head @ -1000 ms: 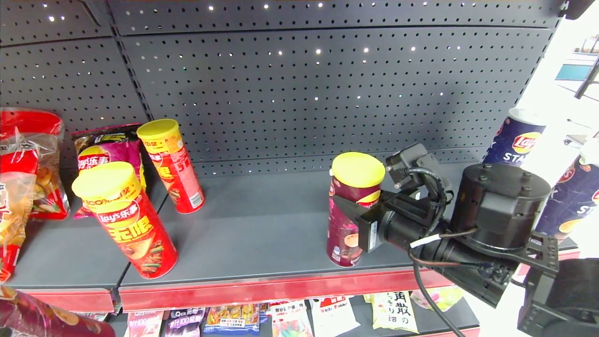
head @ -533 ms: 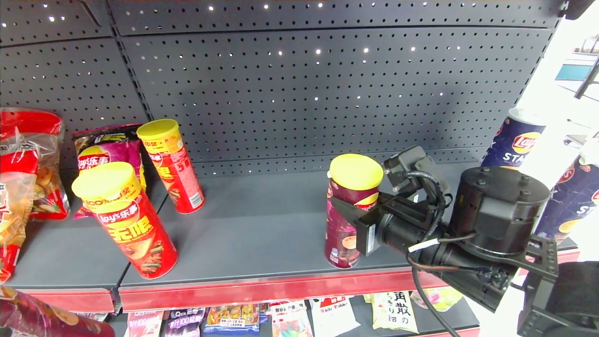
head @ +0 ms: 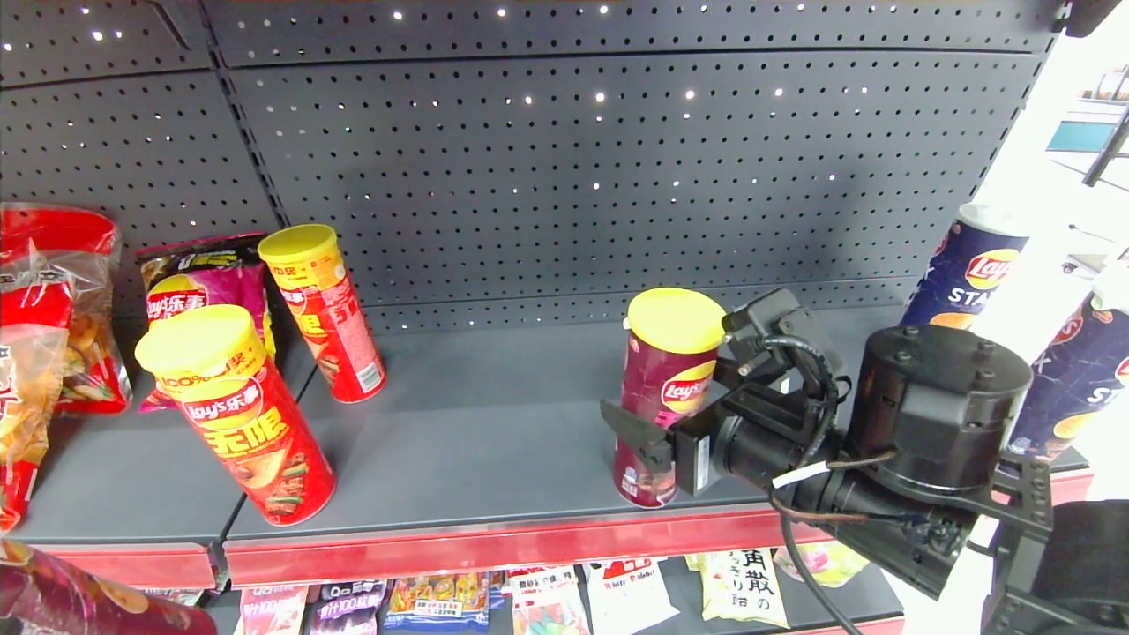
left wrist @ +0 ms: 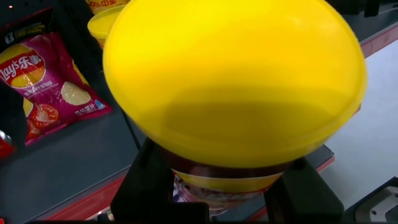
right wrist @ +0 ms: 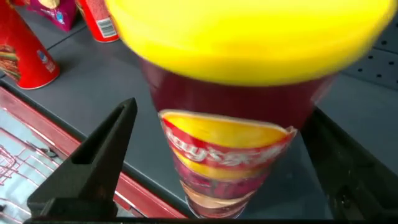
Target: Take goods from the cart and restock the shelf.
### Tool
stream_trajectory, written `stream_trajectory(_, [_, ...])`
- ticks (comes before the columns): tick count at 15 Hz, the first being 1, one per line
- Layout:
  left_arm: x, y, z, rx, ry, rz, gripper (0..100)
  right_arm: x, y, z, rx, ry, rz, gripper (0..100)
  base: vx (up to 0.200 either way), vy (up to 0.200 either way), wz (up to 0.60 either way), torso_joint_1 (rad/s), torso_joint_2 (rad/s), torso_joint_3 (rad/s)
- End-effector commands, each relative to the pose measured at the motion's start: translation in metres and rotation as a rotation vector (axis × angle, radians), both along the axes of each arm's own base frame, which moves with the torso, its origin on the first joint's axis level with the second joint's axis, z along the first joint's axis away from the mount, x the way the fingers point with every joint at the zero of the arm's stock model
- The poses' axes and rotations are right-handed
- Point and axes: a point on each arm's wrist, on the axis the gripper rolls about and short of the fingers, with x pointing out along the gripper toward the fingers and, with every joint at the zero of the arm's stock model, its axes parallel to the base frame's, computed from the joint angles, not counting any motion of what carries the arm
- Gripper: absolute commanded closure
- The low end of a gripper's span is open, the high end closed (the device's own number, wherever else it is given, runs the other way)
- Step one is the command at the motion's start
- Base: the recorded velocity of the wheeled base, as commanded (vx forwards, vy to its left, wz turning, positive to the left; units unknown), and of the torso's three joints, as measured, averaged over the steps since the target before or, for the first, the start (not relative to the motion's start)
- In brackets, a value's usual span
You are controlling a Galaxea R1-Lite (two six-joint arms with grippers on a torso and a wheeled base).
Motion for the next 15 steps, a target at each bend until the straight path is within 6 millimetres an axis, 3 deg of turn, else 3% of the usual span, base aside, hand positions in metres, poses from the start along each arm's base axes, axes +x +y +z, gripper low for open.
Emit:
stream_trajectory(1, [0.0,0.0,0.0,0.0,0.001,-0.002,100,-0.003,-0.003,0.003,0.007,-0.008,-0.001,0,0.0,0.0,0.0,0.0,0.0,0.0])
stream_trajectory(7, [0.001,-0.001,0.0,0.003,0.005,-0.007,100,-0.036,-0.037,0.003,-0.007,-0.01,-0.001,0,0.0,0.0,0.0,0.0,0.0,0.0])
stream_trajectory(11, [0.002,-0.001,0.0,0.005,0.011,-0.011,100,-0.072,-0.077,-0.006,-0.041,-0.019,0.013,0,0.0,0.0,0.0,0.0,0.0,0.0])
stream_trajectory(13, [0.003,-0.002,0.001,0.006,0.012,-0.011,100,-0.078,-0.091,-0.004,-0.024,-0.034,-0.021,0,0.0,0.0,0.0,0.0,0.0,0.0])
stream_trajectory(15, [0.003,-0.002,0.0,0.008,0.016,-0.011,100,-0.068,-0.108,-0.002,-0.012,-0.039,-0.106,0,0.0,0.0,0.0,0.0,0.0,0.0])
